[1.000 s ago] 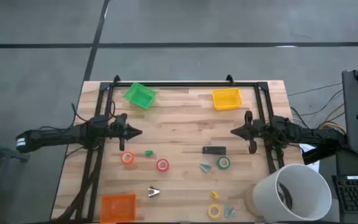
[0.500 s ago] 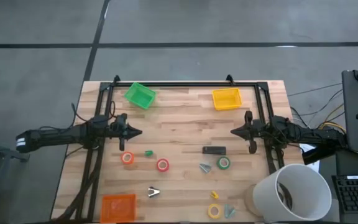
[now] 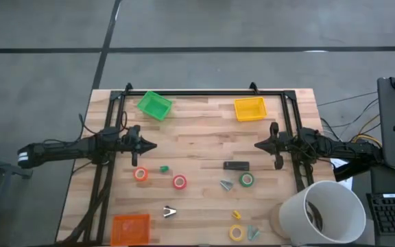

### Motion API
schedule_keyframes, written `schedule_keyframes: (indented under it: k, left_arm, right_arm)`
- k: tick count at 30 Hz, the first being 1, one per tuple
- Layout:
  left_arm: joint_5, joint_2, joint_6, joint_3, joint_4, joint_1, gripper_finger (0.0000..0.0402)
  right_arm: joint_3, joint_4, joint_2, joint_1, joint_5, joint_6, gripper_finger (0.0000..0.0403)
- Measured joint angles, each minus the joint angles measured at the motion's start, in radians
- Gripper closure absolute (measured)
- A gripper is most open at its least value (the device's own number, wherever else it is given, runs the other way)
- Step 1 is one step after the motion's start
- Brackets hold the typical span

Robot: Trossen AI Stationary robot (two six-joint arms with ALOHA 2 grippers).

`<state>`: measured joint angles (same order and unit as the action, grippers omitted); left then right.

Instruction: Pick and place Stapler, Stapler remover, tape

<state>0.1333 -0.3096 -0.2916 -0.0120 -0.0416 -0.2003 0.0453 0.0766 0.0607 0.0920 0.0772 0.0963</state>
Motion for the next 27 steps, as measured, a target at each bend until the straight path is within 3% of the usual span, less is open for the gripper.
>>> schedule_keyframes:
  k: [22,27]
  left_arm:
    - [0.000,0.000,0.000,0.000,0.000,0.000,0.0390]
    - [0.000,0.000,0.000,0.000,0.000,0.000,0.0390]
  right_arm:
    - [0.000,-0.016,0.000,0.000,0.000,-0.002,0.0394]
    - [0.000,-0.109,0.000,0.000,0.000,0.145,0.0394]
